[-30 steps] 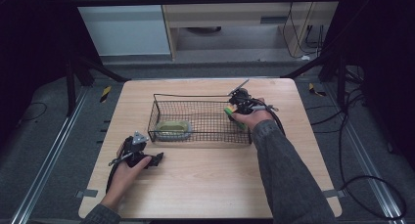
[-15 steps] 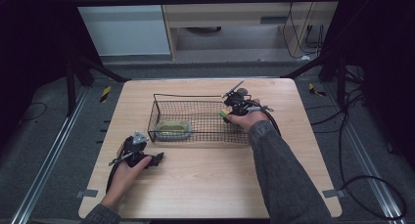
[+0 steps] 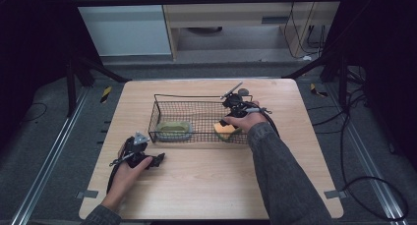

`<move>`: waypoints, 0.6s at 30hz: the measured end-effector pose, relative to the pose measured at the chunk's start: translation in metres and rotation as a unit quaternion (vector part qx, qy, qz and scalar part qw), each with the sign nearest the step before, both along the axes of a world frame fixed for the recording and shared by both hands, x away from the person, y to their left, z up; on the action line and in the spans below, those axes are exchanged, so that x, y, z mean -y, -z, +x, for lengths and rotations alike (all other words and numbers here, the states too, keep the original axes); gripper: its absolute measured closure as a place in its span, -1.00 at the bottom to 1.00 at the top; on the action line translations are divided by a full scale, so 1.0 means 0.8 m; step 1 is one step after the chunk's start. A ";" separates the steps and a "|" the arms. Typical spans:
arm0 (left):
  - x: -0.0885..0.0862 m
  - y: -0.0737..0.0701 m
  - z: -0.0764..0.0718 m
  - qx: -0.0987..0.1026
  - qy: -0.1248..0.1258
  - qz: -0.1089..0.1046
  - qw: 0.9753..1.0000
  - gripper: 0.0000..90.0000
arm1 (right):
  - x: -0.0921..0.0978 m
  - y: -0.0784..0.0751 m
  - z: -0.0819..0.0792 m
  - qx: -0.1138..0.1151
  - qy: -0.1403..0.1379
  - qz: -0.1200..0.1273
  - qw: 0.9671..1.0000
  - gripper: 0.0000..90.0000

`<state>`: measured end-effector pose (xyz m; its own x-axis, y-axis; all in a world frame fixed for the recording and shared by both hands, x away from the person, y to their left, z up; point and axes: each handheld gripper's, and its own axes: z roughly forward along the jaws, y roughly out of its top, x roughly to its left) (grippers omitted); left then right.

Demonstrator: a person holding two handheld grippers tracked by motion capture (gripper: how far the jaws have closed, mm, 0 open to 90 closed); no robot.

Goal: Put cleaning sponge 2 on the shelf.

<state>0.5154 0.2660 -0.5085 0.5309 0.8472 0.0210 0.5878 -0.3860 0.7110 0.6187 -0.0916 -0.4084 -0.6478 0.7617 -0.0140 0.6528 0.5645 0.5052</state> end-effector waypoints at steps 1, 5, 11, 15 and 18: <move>0.000 0.000 0.000 0.000 0.000 0.000 1.000 -1.00 | 0.000 0.000 0.000 0.002 0.001 0.001 1.000 -0.35; 0.000 0.000 0.000 0.000 0.000 0.000 1.000 -1.00 | 0.001 -0.005 -0.003 0.014 0.007 -0.001 1.000 -0.43; 0.000 0.000 0.000 0.000 0.000 0.000 1.000 -1.00 | 0.022 -0.026 -0.017 0.062 0.029 0.018 0.998 -0.65; 0.000 0.000 0.000 0.000 0.000 0.000 1.000 -1.00 | 0.042 -0.035 -0.032 0.086 0.051 0.034 0.994 -0.73; 0.000 0.000 0.000 0.000 0.000 0.000 1.000 -1.00 | 0.059 -0.041 -0.045 0.100 0.069 0.046 0.992 -0.78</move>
